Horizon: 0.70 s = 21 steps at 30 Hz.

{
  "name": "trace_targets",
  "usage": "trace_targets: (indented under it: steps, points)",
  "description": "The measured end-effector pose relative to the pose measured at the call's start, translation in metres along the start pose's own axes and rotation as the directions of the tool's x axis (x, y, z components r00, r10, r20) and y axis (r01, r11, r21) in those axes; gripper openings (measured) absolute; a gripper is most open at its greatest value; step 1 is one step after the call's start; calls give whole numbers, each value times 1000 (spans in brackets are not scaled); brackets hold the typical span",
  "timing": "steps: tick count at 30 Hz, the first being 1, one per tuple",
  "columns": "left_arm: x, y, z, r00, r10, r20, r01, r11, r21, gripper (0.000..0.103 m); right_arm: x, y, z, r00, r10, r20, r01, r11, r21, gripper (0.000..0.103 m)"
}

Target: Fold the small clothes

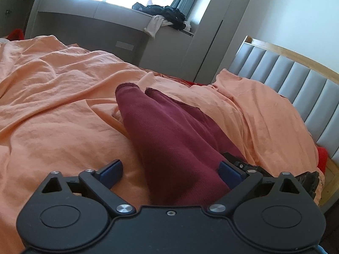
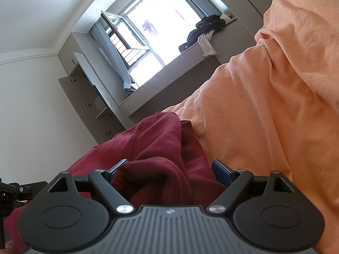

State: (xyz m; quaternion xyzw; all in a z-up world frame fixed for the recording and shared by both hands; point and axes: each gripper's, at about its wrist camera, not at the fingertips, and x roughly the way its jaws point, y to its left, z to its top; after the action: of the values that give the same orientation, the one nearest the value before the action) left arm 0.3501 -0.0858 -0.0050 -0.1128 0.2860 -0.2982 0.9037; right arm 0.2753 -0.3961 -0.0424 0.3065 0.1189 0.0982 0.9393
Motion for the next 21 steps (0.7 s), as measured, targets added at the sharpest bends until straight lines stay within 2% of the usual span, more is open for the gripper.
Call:
trace_targets:
  steps: [2,5,10,13,14,15,17,21]
  points:
    - [0,0,0,1000,-10,-4,10,1000,-5,91,0,0,0,1000,-1,0,1,1000,0,86]
    - [2,0,1,999,-36,-14,36,999,-25,78,-1,0,0,1000,-6,-1,6,1000,-3,86]
    - [3,-1,3,998,-59,-22,57,997,-59,51,-3,14,8,998,-50,-43,49,999,-17,79]
    - [2,-2,8,998,-57,-12,56,996,-64,38,-4,25,18,995,-63,-80,62,998,-13,64]
    - [2,-3,11,998,-60,-11,59,996,-64,36,-5,31,20,994,-66,-85,65,998,-19,54]
    - [1,-4,13,998,-63,-8,63,996,-60,32,-7,38,22,994,-72,-85,69,997,-38,45]
    - [-2,-7,21,997,-70,9,71,997,-41,29,-10,57,24,993,-100,-69,92,989,-114,35]
    - [-17,-13,40,994,-76,83,76,997,5,27,-16,95,28,998,-61,8,61,977,-205,32]
